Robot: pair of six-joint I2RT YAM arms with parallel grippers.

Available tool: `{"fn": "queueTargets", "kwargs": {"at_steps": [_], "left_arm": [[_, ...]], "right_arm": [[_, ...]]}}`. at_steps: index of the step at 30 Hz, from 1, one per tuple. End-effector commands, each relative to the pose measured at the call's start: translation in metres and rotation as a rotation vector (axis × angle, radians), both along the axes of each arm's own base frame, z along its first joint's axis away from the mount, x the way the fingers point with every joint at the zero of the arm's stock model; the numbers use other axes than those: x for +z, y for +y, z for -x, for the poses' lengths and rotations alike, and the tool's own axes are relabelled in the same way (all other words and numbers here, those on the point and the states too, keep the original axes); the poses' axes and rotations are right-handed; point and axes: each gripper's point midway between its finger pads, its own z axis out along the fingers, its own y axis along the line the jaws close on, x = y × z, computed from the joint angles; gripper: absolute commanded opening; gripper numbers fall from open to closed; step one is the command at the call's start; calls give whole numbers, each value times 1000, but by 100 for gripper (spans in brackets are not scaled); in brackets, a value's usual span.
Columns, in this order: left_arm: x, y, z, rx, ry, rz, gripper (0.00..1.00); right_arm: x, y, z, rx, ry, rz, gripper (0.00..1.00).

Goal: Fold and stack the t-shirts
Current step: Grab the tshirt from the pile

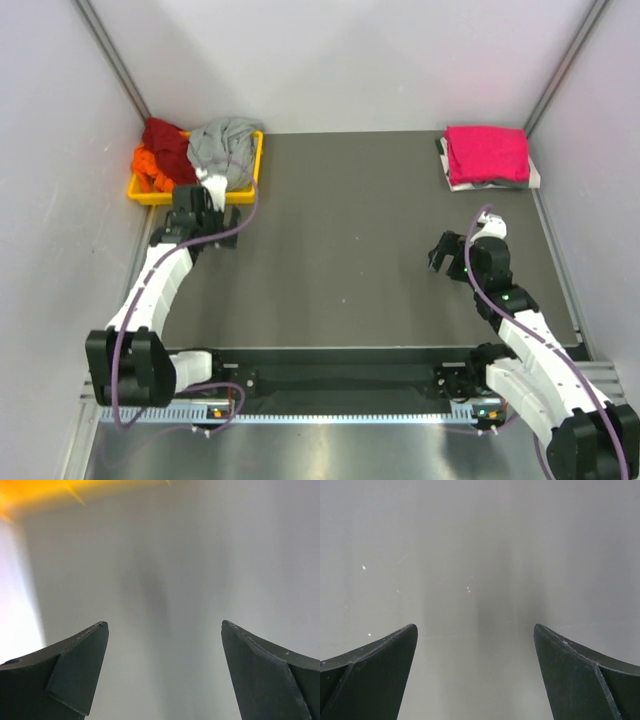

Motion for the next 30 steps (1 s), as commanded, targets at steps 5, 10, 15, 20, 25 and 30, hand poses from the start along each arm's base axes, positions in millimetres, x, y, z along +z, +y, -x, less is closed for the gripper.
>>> {"fn": "queueTargets", "kwargs": {"at_steps": [5, 10, 15, 20, 25, 30], "left_arm": [[100, 35, -166, 218, -430, -60, 95], [92, 42, -245, 237, -406, -81, 80], [55, 60, -298, 293, -358, -185, 74], [47, 63, -304, 320, -337, -177, 0], [132, 54, -275, 322, -512, -96, 0], [229, 35, -225, 249, -631, -5, 0]], "right_arm": [[47, -1, -12, -3, -143, -26, 100], [44, -5, -10, -9, -126, -2, 100], [34, -5, -8, -10, -103, 3, 100], [32, -7, -5, -12, -92, 15, 100], [39, -9, -4, -16, -118, 16, 100], [45, -4, -2, 5, -132, -6, 100]]}}
